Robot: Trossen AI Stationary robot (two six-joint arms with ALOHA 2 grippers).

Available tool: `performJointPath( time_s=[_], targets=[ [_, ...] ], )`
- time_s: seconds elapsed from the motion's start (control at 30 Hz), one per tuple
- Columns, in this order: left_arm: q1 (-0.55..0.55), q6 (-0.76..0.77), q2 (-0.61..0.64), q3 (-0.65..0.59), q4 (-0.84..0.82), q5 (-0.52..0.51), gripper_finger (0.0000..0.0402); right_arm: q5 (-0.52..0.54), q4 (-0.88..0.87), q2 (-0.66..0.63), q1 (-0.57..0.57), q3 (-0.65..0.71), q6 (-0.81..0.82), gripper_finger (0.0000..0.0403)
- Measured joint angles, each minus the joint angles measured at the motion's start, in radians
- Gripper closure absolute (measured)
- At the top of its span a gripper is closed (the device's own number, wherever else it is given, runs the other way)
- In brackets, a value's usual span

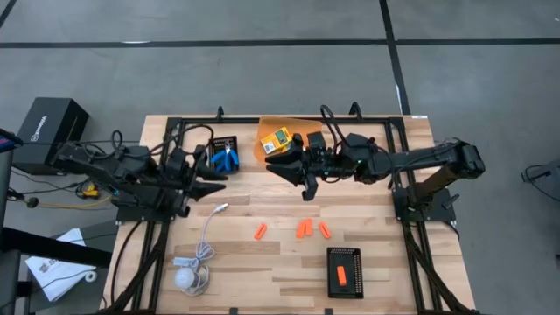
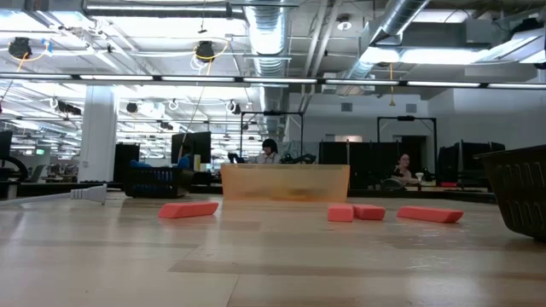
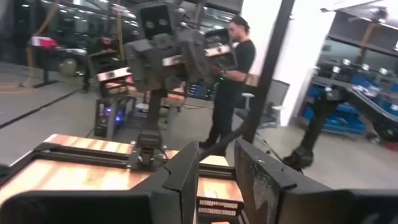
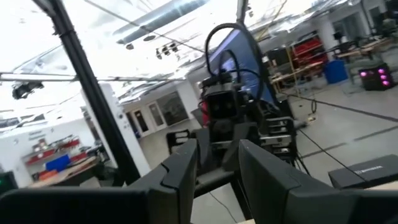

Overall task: Pick & Place School Supplies
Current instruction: Put the eraser into the bottom black bin

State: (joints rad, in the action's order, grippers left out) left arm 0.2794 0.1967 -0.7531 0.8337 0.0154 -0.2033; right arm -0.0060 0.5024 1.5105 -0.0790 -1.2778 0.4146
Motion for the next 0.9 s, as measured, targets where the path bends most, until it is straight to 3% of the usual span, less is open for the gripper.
performJointPath(
  time_s=[0.1, 0.3, 0.4, 0.53, 0.9],
  targets=[
    [0.000, 0.024, 0.001, 0.000, -0.039, -0.034, 0.0287, -0.039, -0.016, -0.011, 0.004, 0.000, -0.007, 0.0291],
    [0.000, 0.095, -0.013, -0.007, -0.323, -0.130, 0.0254, -0.050, -0.052, -0.034, 0.002, 0.000, -0.059, 0.0291],
    [0.001, 0.149, -0.015, -0.066, -0.339, -0.127, 0.0244, -0.050, -0.061, -0.053, 0.002, 0.000, -0.080, 0.0291],
    [0.001, 0.213, -0.015, -0.191, -0.311, -0.111, 0.0241, -0.042, -0.055, -0.076, 0.011, -0.001, -0.086, 0.0291],
    [0.001, 0.235, -0.015, -0.503, 0.098, -0.046, 0.0259, 0.052, -0.087, -0.083, 0.012, 0.000, -0.085, 0.0291]
  ],
)
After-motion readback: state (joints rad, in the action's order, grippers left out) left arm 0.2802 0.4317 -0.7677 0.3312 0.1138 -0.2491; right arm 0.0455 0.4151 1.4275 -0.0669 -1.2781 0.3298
